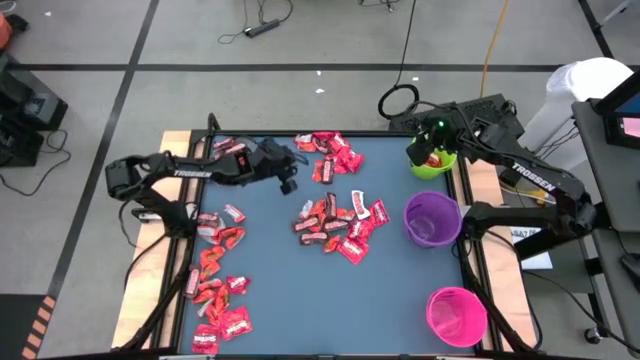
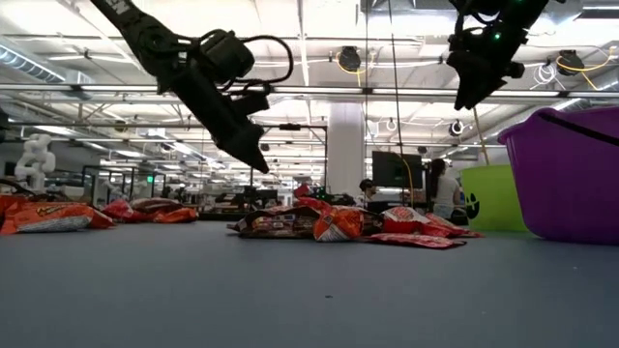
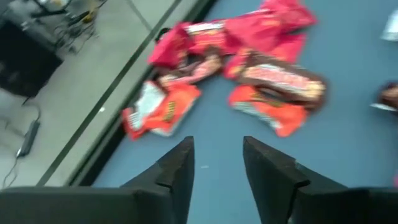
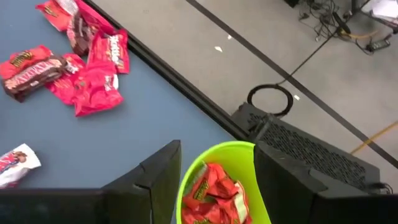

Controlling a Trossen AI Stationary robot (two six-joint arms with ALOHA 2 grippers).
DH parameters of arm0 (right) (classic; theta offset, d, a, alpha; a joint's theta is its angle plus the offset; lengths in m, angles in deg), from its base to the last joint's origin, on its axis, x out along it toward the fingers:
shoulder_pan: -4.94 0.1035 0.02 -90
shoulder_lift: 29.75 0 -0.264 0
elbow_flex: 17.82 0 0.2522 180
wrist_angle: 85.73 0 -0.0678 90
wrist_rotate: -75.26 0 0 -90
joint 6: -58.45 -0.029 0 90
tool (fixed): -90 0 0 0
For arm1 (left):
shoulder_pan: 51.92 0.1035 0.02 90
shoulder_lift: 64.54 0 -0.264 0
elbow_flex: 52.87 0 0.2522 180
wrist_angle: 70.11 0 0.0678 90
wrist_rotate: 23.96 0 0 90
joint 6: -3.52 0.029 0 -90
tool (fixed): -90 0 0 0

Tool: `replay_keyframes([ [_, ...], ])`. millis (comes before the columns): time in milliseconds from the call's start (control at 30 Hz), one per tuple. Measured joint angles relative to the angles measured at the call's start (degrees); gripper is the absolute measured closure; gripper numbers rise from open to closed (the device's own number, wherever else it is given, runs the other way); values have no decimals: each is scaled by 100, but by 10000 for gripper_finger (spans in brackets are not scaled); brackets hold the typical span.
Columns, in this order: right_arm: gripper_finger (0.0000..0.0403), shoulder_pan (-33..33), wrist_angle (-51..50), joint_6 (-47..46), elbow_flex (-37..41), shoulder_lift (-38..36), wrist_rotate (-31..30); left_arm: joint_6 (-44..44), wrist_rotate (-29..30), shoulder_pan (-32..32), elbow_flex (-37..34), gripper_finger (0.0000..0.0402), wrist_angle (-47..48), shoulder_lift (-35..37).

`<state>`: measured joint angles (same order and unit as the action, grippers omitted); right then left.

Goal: Organize candy in baskets
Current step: Put the orange chocolate bar into the green bucket

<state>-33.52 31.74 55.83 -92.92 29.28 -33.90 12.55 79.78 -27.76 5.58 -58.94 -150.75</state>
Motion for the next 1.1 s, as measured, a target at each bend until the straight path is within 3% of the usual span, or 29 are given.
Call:
replay_keyframes([
  [267,213,70,185,94,0,0,-9,158,-187,686,295,185,-15,-353],
  [800,213,70,183,245,-2,0,-20,1111,-1484,1259,2132,183,1172,-1988],
  [1100,213,70,178,329,-1,0,-19,1269,-1476,1491,2491,183,1265,-2708],
])
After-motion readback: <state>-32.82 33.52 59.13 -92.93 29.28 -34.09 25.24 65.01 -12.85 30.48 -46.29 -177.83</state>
